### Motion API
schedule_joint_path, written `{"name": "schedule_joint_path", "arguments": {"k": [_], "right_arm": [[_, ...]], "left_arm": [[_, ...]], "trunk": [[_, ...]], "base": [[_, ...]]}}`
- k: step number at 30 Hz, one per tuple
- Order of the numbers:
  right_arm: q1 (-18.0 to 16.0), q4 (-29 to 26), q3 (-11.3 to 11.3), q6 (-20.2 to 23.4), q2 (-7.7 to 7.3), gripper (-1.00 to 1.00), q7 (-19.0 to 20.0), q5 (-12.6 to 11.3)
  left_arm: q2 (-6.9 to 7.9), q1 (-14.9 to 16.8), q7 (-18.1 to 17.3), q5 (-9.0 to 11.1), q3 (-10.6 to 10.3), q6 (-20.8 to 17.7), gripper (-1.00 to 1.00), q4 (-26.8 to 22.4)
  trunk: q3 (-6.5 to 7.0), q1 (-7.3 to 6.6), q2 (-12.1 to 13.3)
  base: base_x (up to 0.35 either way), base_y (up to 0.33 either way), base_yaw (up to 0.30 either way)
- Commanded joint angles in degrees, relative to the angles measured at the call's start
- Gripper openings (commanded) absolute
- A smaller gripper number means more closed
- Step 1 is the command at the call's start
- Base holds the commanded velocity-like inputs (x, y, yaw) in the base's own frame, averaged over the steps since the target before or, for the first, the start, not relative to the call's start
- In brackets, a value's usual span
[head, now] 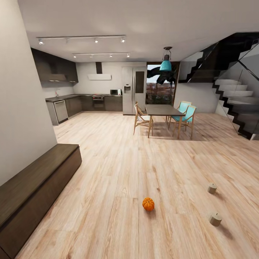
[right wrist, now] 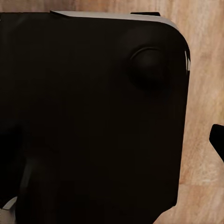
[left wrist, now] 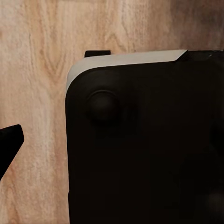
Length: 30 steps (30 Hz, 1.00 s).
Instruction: Place each of the two pumpkins and all three candles from the living room inside a cabinet in the living room (use any cabinet), then make sure every cabinet is closed, and position the cauldron so it is next to a table in the living room.
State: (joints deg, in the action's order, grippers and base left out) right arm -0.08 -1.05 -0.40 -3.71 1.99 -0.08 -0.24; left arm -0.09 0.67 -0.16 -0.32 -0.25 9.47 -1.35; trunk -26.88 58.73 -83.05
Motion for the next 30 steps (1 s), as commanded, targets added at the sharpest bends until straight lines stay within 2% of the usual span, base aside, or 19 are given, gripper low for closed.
{"name": "schedule_joint_path", "arguments": {"k": [1,5,8,11,15,17,21,23,26,30], "right_arm": [[0.0,0.0,0.0,-0.2,0.01,1.00,0.0,0.0],[0.0,-0.6,0.0,-0.2,0.16,1.00,-0.2,0.0],[0.0,-3.9,0.0,-0.1,1.25,1.00,-0.8,0.0],[-0.3,-8.9,0.0,0.2,2.38,1.00,-2.6,0.0],[-1.2,-12.1,0.0,0.7,3.85,1.00,-3.9,0.0],[-2.9,-12.8,0.1,0.9,4.67,1.00,-4.6,0.0],[-6.3,-13.3,0.1,1.0,6.16,1.00,-9.1,0.0],[-8.0,-13.4,0.2,1.1,6.79,1.00,-11.2,0.1],[-10.7,-13.4,0.4,1.5,7.83,1.00,-12.6,0.1],[-12.8,-13.6,0.7,6.7,8.01,1.00,-12.7,0.2]], "left_arm": [[0.00,0.0,0.0,0.0,0.0,0.2,1.00,0.0],[0.00,0.0,0.0,0.0,0.0,0.4,1.00,0.0],[-0.07,0.1,0.0,0.0,0.0,0.5,1.00,-0.2],[-0.03,1.0,0.3,0.0,0.0,0.5,1.00,-2.5],[0.07,2.5,0.5,0.0,-0.1,0.3,1.00,-4.8],[0.12,3.9,0.6,0.1,0.0,0.1,1.00,-5.6],[-0.02,7.6,0.6,-0.2,0.0,-0.3,1.00,-6.0],[-0.10,9.6,0.6,-0.3,0.0,-1.3,1.00,-6.0],[-0.15,12.0,0.5,-0.1,0.1,-4.8,1.00,-6.2],[-0.20,14.3,0.5,0.3,0.2,-7.0,1.00,-6.2]], "trunk": [[-0.05,0.00,0.0],[-0.05,0.00,0.0],[-0.05,0.00,0.0],[-0.05,0.00,0.0],[-0.05,0.00,0.0],[-0.05,0.00,0.0],[-0.05,0.00,0.0],[-0.05,0.00,0.0],[-0.05,0.00,0.0],[-0.05,0.00,0.0]], "base": [[0.000,0.000,0.000],[0.000,0.000,0.000],[0.000,0.000,0.000],[0.000,0.000,0.000],[0.000,0.000,0.000],[0.000,0.000,0.000],[0.000,0.000,0.000],[0.000,0.000,0.000],[0.000,0.000,0.000],[0.000,0.000,0.000]]}}
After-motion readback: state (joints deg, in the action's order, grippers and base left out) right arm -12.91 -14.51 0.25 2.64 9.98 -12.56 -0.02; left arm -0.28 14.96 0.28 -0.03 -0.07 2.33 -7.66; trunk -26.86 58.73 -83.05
